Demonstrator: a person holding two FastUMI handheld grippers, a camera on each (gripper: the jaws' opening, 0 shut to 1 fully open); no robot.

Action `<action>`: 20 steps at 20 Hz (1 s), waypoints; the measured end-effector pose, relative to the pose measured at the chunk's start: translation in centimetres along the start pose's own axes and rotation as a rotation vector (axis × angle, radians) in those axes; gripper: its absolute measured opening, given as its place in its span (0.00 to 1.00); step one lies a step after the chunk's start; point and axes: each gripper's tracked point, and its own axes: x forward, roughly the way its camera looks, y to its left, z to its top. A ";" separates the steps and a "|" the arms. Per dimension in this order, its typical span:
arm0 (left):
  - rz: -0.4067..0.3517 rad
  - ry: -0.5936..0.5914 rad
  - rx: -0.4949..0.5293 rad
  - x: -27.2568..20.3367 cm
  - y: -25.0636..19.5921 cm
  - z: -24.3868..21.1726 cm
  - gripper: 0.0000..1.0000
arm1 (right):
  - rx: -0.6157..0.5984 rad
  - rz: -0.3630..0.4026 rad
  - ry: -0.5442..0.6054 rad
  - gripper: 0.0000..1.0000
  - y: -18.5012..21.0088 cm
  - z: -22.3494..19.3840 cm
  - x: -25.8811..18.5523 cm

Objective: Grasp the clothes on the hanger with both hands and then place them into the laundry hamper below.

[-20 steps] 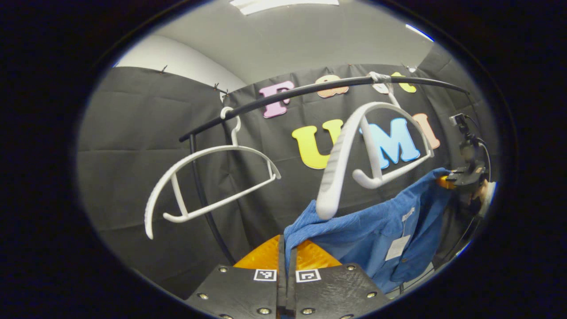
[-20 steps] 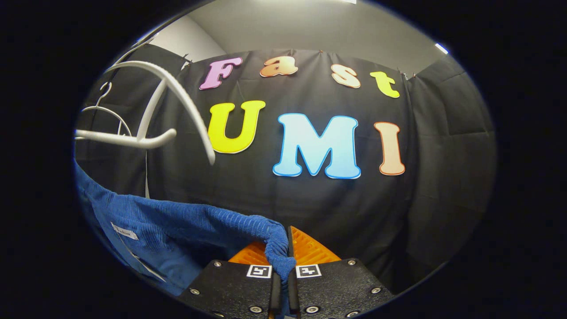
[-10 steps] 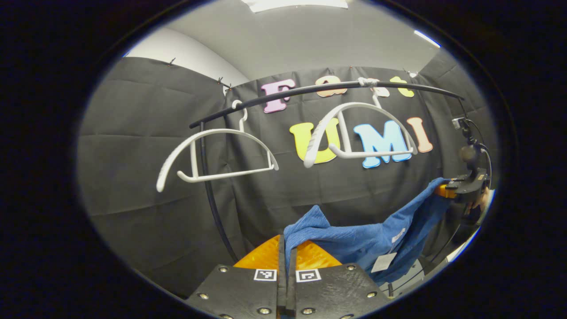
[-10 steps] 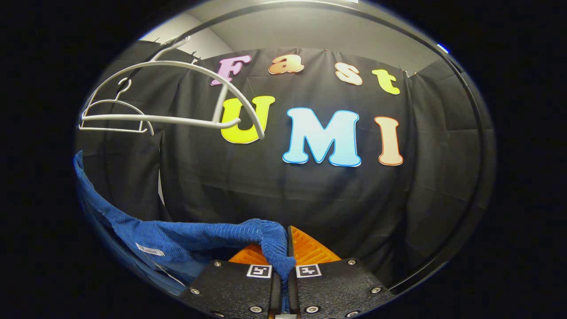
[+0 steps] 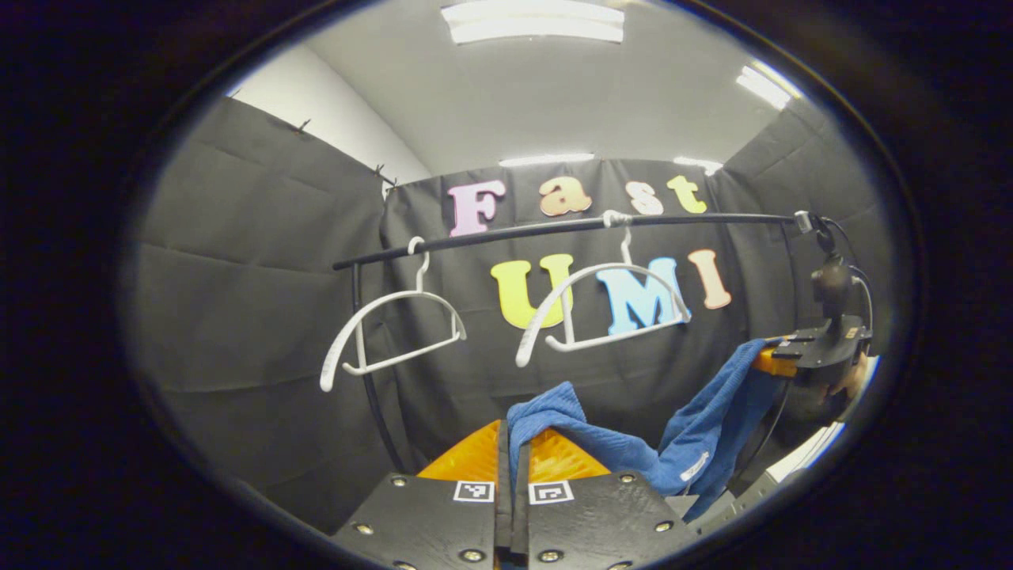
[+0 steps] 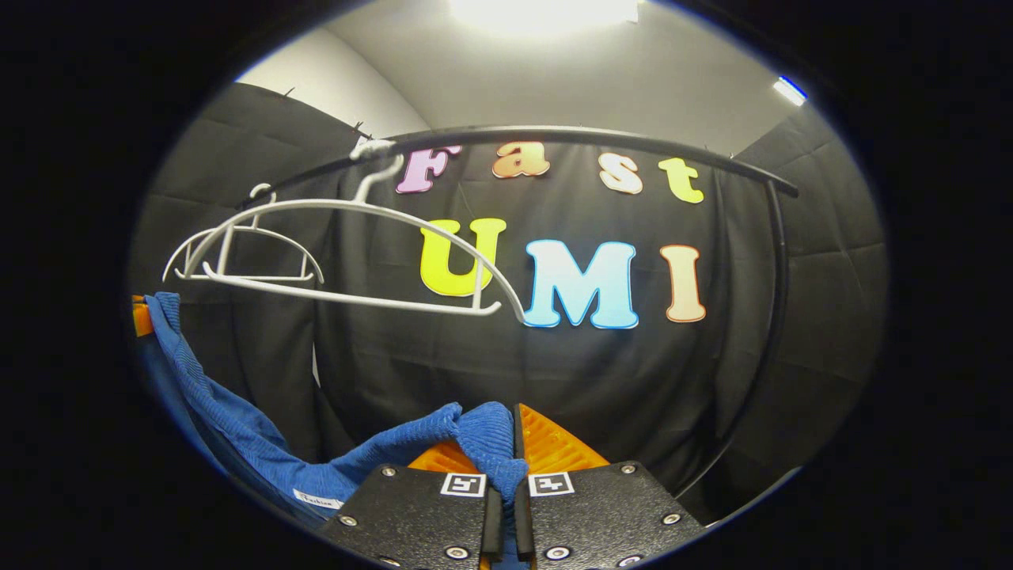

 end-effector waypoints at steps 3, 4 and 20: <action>-0.052 -0.040 -0.011 -2.8 -1.0 1.7 0.03 | 0.009 0.007 -0.023 0.06 1.5 1.0 -3.6; -0.071 -0.048 -0.013 -3.7 -1.4 2.1 0.00 | 0.007 0.010 -0.029 0.06 2.2 1.2 -4.9; -0.241 0.034 -0.077 -9.0 -11.5 -5.7 0.05 | 0.043 0.162 0.108 0.06 11.0 -6.7 -14.5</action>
